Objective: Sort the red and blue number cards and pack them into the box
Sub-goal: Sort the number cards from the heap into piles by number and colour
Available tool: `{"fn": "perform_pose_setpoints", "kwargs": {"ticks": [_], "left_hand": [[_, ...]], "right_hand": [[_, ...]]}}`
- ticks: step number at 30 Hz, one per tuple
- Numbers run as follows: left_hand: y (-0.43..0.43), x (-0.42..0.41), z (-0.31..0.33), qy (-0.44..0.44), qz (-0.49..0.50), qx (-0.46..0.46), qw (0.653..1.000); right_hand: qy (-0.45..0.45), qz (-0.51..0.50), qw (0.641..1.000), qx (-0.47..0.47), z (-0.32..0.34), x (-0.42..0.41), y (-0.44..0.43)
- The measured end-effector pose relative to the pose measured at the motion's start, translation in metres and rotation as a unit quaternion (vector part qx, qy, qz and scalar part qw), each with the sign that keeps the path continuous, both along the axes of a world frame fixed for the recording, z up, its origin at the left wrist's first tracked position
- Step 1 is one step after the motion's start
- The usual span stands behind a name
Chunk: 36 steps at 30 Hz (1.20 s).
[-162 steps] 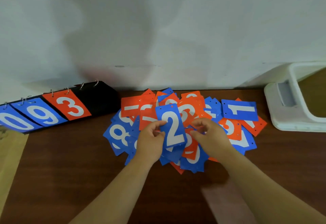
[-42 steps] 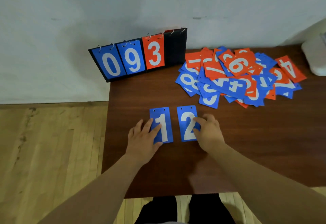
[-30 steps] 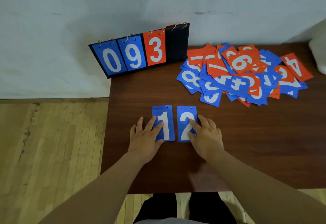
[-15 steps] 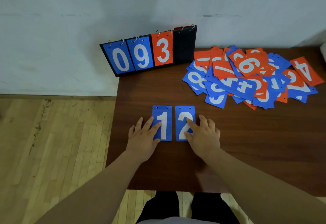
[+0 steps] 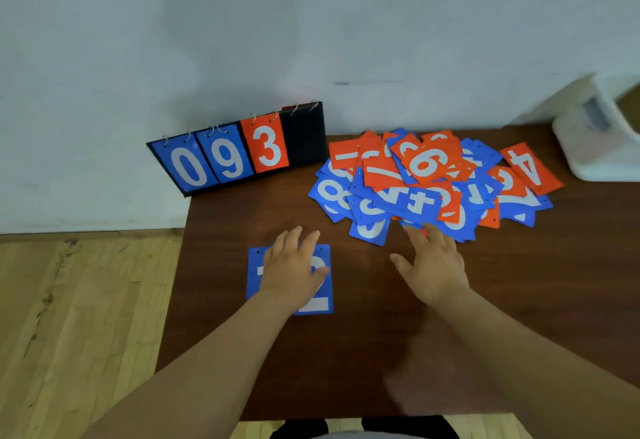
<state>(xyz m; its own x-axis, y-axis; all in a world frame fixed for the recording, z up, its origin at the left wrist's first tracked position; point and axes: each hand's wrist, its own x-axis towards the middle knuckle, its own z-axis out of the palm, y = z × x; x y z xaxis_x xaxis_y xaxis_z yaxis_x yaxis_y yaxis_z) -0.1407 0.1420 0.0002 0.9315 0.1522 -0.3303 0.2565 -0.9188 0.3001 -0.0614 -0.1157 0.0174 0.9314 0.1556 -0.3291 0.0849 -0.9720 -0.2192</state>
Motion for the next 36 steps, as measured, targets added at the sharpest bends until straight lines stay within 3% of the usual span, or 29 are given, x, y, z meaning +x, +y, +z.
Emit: {"fn": "perform_pose_setpoints", "kwargs": {"ticks": [15,22,36], "left_hand": [[-0.154,0.200,-0.005,-0.035,0.005,-0.023,0.999],[-0.195,0.300,-0.024,-0.030,-0.018,-0.019,0.999],[-0.201,0.326,-0.041,-0.032,0.043,-0.024,0.998]], "right_hand": [[0.006,-0.091,0.994,0.058,-0.010,0.198,-0.180],[0.034,-0.164,0.986,0.016,-0.032,0.269,-0.238],[0.077,-0.194,0.978,0.020,-0.059,0.304,-0.260]]}}
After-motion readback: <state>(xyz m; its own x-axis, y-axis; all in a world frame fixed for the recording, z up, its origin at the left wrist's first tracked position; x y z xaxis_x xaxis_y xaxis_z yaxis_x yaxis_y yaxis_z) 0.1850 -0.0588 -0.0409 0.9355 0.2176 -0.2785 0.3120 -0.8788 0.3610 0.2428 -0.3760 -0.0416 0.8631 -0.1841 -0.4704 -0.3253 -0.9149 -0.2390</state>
